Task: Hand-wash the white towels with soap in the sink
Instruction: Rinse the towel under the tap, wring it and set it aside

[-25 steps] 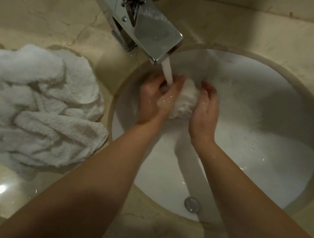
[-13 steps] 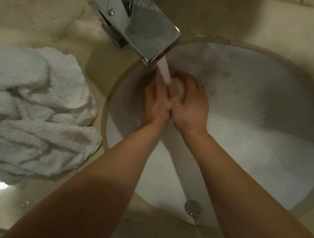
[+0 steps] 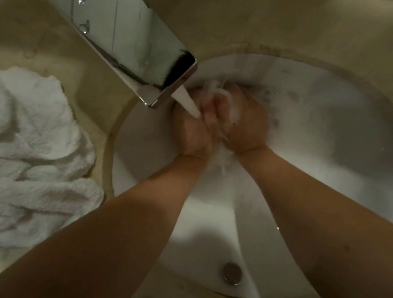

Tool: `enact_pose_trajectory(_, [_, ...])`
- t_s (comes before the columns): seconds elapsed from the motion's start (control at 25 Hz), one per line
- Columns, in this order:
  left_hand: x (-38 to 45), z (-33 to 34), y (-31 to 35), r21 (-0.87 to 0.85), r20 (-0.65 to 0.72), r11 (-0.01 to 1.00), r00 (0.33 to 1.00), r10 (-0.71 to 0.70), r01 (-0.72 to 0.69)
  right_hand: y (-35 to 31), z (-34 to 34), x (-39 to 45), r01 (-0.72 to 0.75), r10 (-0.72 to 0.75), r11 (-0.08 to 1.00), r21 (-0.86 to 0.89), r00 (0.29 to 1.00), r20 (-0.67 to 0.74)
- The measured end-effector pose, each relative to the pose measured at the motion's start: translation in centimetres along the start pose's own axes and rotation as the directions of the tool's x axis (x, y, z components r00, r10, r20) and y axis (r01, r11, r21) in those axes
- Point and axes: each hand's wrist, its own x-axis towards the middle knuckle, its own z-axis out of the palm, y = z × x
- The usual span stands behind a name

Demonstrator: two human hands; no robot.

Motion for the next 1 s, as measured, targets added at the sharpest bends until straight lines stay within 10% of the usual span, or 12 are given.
enact_pose_trajectory(0.16, [1.2,-0.1,0.2,0.376,-0.029,0.848,0.910,0.414,-0.374,0.2,-0.4,1.6,0.132,-0.128,0.980,-0.148,0.991,0.037])
enact_pose_trajectory(0.36, [1.1,-0.7,1.3,0.407,-0.059,0.797,0.858,0.511,-0.447,-0.4,-1.1,0.9,0.097,-0.097,0.995,-0.037,0.995,0.007])
enact_pose_trajectory(0.48, [0.5,-1.8,2.1,0.256,-0.075,0.885,0.904,0.420,-0.390,-0.9,-1.6,0.2,-0.170,0.161,0.984,0.049,0.976,0.143])
enact_pose_trajectory(0.64, [-2.2,-3.8,3.7,0.230,-0.126,0.969,0.990,-0.063,0.091,-3.0,-3.1,-1.4,-0.614,0.581,0.775,0.148,0.785,0.215])
enact_pose_trajectory(0.8, [-1.5,-5.5,6.2,0.064,0.219,0.911,0.885,-0.411,0.408,-4.1,-4.8,-1.9,-0.701,0.651,0.621,0.351,0.711,0.266])
enact_pose_trajectory(1.0, [-2.1,-6.7,7.0,-0.234,0.324,0.905,0.906,-0.272,0.355,-4.7,-6.8,-1.8,-0.600,0.577,0.581,0.550,0.781,0.241])
